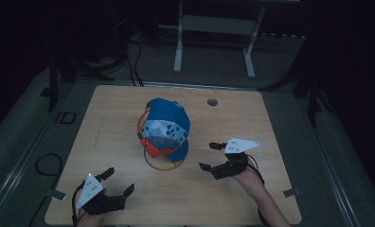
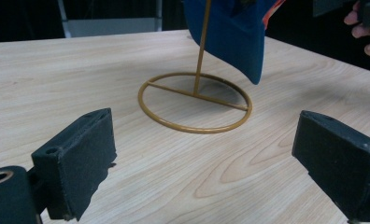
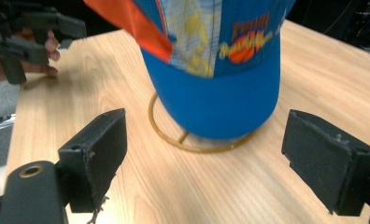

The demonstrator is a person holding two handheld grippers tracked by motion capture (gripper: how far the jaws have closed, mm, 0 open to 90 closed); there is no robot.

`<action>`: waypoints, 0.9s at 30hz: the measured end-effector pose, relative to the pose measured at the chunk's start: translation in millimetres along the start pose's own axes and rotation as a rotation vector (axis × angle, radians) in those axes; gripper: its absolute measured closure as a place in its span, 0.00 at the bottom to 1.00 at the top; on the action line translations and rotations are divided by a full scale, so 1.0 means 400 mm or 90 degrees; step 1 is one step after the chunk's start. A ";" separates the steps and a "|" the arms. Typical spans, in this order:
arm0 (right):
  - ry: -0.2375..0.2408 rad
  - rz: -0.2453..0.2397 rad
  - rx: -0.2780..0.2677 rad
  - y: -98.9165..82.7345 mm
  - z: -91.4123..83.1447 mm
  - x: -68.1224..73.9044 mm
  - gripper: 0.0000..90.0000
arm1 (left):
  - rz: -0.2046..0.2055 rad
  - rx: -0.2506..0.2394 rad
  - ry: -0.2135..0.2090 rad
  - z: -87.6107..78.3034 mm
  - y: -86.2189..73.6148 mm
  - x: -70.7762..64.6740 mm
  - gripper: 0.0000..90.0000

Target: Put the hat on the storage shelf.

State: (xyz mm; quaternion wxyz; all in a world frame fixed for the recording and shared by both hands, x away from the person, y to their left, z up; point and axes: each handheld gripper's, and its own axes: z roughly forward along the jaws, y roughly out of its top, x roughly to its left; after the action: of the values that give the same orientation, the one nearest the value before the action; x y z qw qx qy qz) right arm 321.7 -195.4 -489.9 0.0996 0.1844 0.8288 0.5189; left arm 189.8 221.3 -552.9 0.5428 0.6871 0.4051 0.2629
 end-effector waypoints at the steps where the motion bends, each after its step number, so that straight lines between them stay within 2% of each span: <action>1: 0.002 0.002 0.002 -0.009 0.001 0.000 0.16 | 0.000 0.000 -0.001 0.000 -0.001 0.000 0.07; 7: 0.005 -0.006 0.018 -0.060 0.009 -0.003 0.16 | 0.005 0.003 -0.001 0.003 -0.004 0.001 0.07; 10: 0.013 0.006 0.019 -0.087 0.011 -0.004 0.16 | 0.006 0.003 -0.002 0.005 -0.006 0.000 0.07; 16: 0.015 0.013 0.046 -0.132 0.014 -0.003 0.16 | 0.016 0.016 -0.001 0.007 -0.008 0.000 0.07; 18: 0.018 0.014 0.054 -0.147 0.013 -0.003 0.16 | 0.018 0.012 0.000 0.006 -0.006 0.000 0.07; 24: 0.007 0.020 0.060 -0.171 -0.001 0.001 0.16 | 0.005 0.010 0.001 0.005 -0.009 0.004 0.07; 27: 0.001 0.016 0.064 -0.178 -0.014 0.001 0.16 | 0.007 0.013 0.001 0.006 -0.010 0.003 0.07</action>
State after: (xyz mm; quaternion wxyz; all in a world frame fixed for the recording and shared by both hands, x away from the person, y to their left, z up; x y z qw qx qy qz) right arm 304.8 -227.9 -551.4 0.0836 0.1990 0.8515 0.4778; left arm 191.4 221.4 -557.6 0.5344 0.6945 0.4042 0.2621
